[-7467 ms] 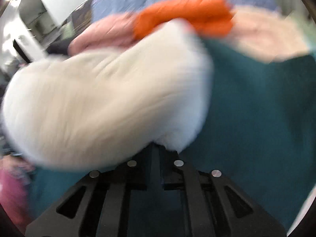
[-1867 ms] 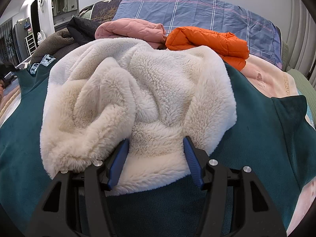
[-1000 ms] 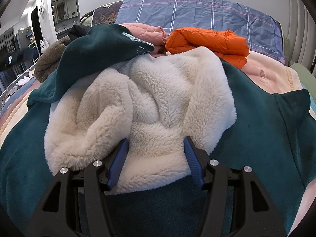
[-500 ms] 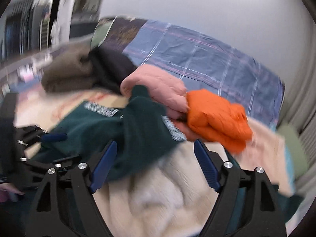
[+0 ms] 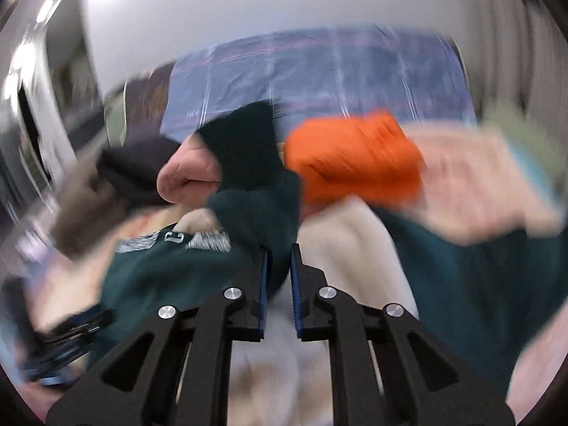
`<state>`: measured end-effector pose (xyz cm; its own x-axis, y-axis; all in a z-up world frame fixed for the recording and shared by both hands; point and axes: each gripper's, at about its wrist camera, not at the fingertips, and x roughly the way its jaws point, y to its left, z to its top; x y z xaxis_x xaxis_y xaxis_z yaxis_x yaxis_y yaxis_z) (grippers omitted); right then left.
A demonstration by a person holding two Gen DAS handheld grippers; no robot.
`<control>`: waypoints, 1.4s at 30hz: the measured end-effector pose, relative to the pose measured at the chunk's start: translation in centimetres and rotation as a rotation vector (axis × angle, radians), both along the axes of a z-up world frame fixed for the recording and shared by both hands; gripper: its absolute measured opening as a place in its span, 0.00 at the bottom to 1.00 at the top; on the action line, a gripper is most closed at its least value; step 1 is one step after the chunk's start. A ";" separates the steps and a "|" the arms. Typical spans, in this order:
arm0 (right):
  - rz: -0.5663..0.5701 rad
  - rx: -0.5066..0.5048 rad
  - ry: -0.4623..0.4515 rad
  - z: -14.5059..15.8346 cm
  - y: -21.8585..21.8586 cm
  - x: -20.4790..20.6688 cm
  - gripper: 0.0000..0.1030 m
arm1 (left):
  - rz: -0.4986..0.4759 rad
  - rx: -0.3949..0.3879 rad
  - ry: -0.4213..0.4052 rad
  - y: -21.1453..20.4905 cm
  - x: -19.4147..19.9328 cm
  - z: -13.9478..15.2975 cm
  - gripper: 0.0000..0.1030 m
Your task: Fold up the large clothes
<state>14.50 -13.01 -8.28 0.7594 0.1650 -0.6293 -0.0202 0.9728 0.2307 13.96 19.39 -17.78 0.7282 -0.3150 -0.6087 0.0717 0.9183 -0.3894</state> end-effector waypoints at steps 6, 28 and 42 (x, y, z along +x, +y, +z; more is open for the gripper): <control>-0.143 0.322 0.139 -4.7 -9.9 -4.8 0.40 | 0.002 -0.026 0.002 0.4 -0.1 -0.1 0.60; -0.091 0.106 -0.160 2.2 -9.9 -4.6 0.00 | 0.117 -0.022 -0.106 5.9 -3.4 6.0 0.60; 0.035 0.173 -0.031 -1.9 -11.0 -0.1 0.75 | -0.018 0.201 -0.070 -1.2 -2.8 5.2 0.65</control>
